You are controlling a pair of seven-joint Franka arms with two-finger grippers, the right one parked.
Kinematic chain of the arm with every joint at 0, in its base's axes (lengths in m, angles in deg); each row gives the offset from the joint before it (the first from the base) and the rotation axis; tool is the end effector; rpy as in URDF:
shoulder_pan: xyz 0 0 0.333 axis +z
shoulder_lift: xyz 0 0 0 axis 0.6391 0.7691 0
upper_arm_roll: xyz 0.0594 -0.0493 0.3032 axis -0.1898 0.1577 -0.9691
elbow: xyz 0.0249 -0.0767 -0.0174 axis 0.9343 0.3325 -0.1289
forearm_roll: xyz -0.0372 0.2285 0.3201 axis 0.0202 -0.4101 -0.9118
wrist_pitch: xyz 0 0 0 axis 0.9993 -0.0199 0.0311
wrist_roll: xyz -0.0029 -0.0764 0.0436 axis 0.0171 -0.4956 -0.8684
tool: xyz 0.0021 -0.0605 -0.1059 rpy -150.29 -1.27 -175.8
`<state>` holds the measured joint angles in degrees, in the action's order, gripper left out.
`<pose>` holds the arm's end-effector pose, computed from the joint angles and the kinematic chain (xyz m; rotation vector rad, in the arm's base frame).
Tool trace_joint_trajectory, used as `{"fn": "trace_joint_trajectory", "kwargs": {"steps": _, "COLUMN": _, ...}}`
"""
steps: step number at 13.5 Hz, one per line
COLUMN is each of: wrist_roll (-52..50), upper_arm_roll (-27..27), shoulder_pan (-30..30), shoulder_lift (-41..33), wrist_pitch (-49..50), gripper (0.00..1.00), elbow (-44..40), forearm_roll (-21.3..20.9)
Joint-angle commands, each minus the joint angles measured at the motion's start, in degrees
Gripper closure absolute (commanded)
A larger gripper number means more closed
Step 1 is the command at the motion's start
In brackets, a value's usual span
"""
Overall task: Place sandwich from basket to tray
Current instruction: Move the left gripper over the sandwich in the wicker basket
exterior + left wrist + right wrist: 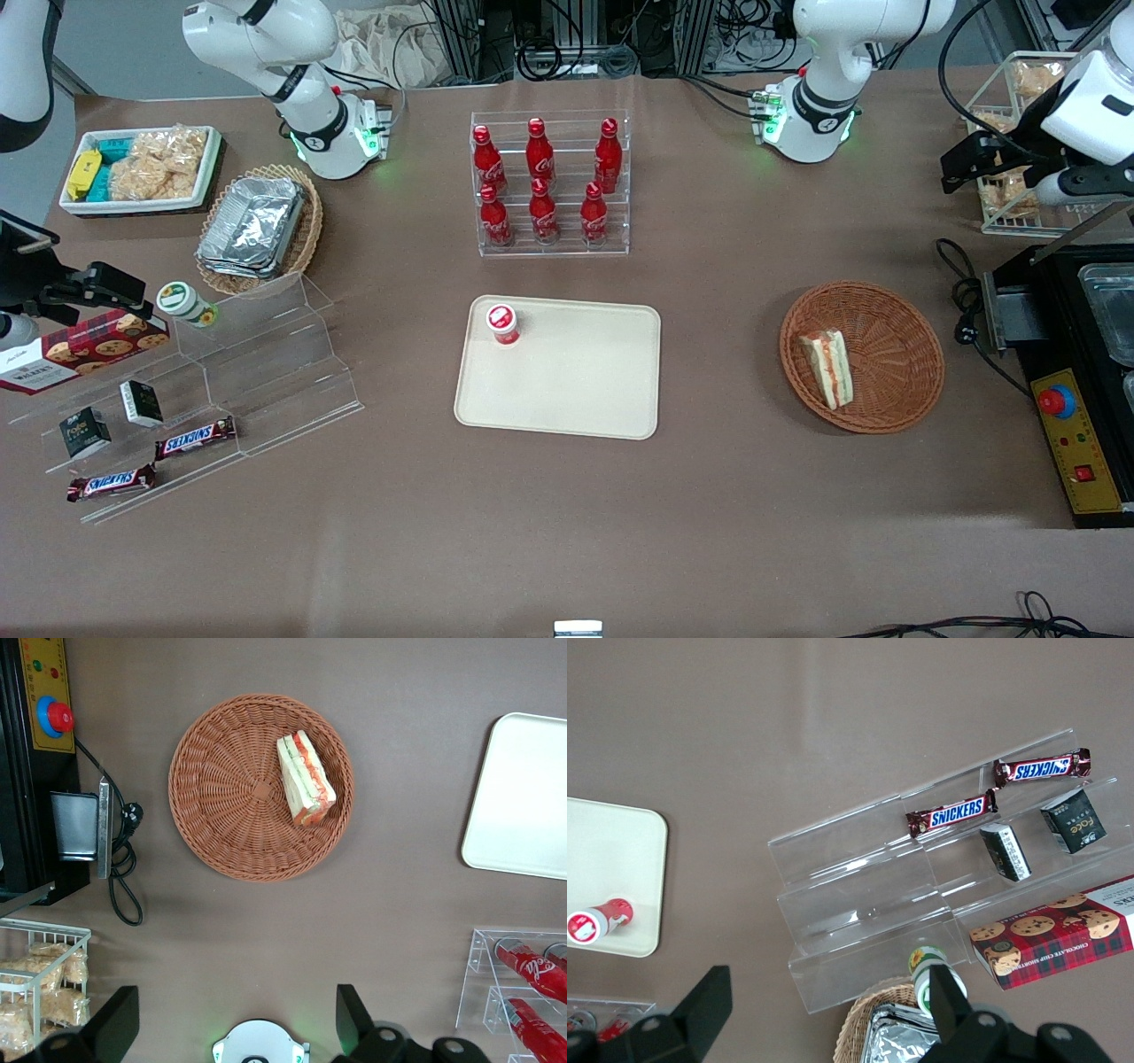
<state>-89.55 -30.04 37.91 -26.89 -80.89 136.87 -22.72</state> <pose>0.4787 -0.0283 0.6208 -3.1298 -0.0679 0.0667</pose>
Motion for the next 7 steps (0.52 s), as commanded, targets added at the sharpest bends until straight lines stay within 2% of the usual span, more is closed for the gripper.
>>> {"fn": "trace_joint_trajectory", "kwargs": {"steps": 1, "wrist_roll": 0.87, "upper_arm_roll": 0.06, "shoulder_pan": 0.76, "shoulder_lift": -0.58, "wrist_pitch": 0.80, "gripper": 0.00, "elbow": -0.05, "forearm_roll": 0.87}}
{"fn": "trace_joint_trajectory", "kwargs": {"steps": 7, "wrist_roll": 1.04, "upper_arm_roll": -0.73, "shoulder_pan": 0.76, "shoulder_lift": 3.18, "wrist_pitch": 1.41, "gripper": 0.00, "elbow": -0.31, "forearm_roll": 0.17}}
